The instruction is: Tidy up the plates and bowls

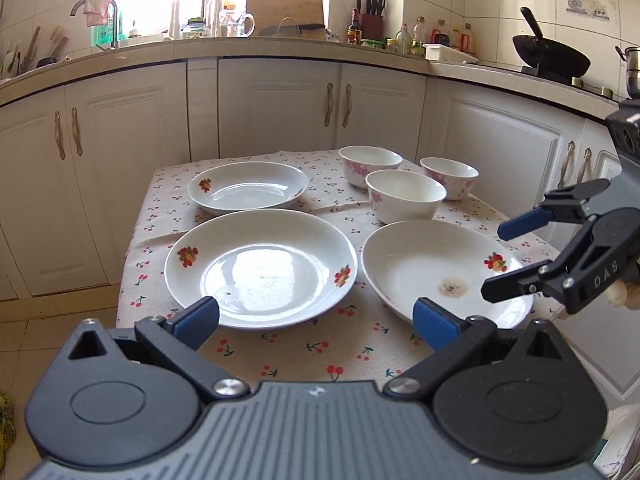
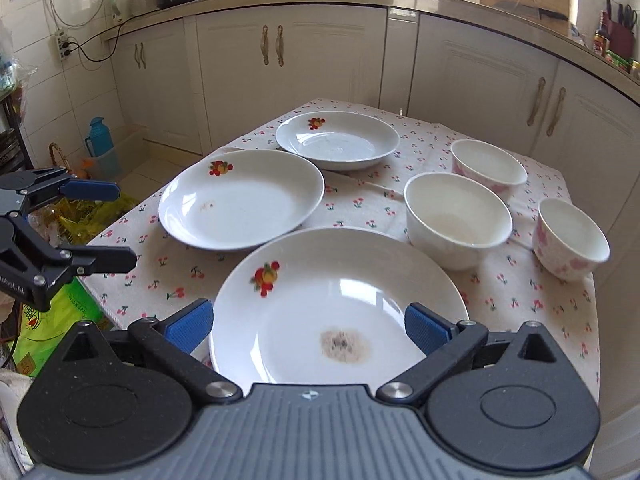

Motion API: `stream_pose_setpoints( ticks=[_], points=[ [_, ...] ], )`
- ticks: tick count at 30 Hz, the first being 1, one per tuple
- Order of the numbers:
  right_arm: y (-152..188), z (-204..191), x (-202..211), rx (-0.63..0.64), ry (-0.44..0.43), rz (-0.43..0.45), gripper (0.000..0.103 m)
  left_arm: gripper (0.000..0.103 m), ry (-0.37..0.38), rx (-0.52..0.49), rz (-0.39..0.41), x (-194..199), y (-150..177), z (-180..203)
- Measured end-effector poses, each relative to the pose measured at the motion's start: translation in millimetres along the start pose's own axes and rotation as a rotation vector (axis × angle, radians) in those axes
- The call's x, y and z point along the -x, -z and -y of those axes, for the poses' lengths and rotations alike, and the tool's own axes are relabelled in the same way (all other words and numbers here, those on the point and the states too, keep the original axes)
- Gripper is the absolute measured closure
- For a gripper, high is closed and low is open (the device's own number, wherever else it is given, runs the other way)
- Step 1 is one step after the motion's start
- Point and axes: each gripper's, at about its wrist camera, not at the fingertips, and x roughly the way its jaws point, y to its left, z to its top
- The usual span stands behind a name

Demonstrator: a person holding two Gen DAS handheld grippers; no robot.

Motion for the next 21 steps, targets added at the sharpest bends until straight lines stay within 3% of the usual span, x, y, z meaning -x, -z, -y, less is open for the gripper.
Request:
stream_pose_setpoints(
  ticks=[10,21],
  points=[
    [45.9,3.0,19.9,-0.038,0.029,0.012,0.0,0.001,0.027,-0.04,0.019,4.3,-6.0,34.1],
    [63.1,14.6,-5.9,-0.045,0.049,-0.032,0.0,0.001,0.015,-0.058,0.0,-0.3,-12.3,43.7]
  ],
)
